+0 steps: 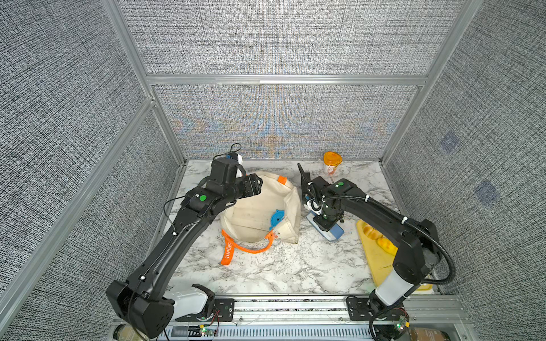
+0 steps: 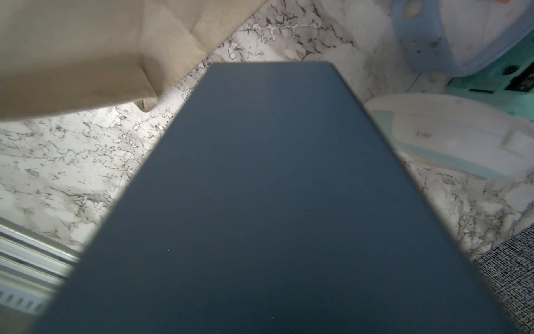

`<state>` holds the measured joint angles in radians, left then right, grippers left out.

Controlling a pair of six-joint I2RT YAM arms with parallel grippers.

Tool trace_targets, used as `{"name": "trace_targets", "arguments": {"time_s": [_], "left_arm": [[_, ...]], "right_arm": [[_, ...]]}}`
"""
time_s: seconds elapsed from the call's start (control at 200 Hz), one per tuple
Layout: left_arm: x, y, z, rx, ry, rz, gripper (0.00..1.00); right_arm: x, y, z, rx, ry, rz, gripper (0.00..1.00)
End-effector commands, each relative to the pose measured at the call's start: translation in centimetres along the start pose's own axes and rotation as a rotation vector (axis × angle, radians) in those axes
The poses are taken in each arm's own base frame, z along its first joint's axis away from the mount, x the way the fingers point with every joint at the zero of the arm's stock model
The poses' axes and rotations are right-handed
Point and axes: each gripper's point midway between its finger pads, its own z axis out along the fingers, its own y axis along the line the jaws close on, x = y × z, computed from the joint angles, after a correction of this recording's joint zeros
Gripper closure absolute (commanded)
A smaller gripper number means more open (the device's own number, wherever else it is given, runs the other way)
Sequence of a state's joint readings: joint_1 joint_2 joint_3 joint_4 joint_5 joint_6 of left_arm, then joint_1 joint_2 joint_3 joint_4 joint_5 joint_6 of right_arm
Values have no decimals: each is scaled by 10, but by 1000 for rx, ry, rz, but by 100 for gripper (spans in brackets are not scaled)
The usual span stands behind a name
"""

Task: Take the alarm clock out of the canvas bag
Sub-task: Place the alarm at the center of the board.

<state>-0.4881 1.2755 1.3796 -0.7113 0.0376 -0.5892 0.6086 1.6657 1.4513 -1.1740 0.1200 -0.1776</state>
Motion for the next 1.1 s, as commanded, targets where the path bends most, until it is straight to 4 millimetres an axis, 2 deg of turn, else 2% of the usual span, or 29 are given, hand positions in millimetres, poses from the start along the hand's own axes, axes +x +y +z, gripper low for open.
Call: {"name": "trace_targets", "arguments": {"time_s": [0.0, 0.12, 0.22, 0.285, 0.39, 0.615, 0.75, 0.815, 0.87, 0.945, 1.095], "left_arm": [[18, 58, -11, -290, 44, 60, 26], [16, 94, -33, -439, 18, 79, 25], [25, 113, -35, -486, 38, 93, 23], [33, 122, -26, -495, 54, 91, 22], [37, 121, -8, -443, 46, 102, 21], [15, 124, 20, -416, 13, 90, 20], [4, 146, 44, -461, 30, 76, 23], [2, 163, 50, -514, 48, 51, 34], [-1, 168, 54, -514, 53, 37, 53], [-6, 171, 50, -528, 33, 19, 78], [-10, 171, 20, -545, -24, -21, 97]], "right_arm": [[-3, 4, -12, -27, -45, 29, 78], [-5, 7, -19, -38, -79, 32, 77], [-8, 7, -20, -40, -90, 30, 78], [-10, 7, -20, -41, -99, 26, 77], [-15, 8, -20, -44, -111, 21, 77], [-17, 9, -21, -47, -125, 23, 77], [-17, 10, -19, -51, -128, 27, 77], [-17, 10, -19, -51, -127, 33, 77], [-16, 10, -19, -51, -123, 38, 77], [-19, 9, -21, -52, -123, 55, 77], [-33, 5, -28, -56, -123, 140, 77]]}}
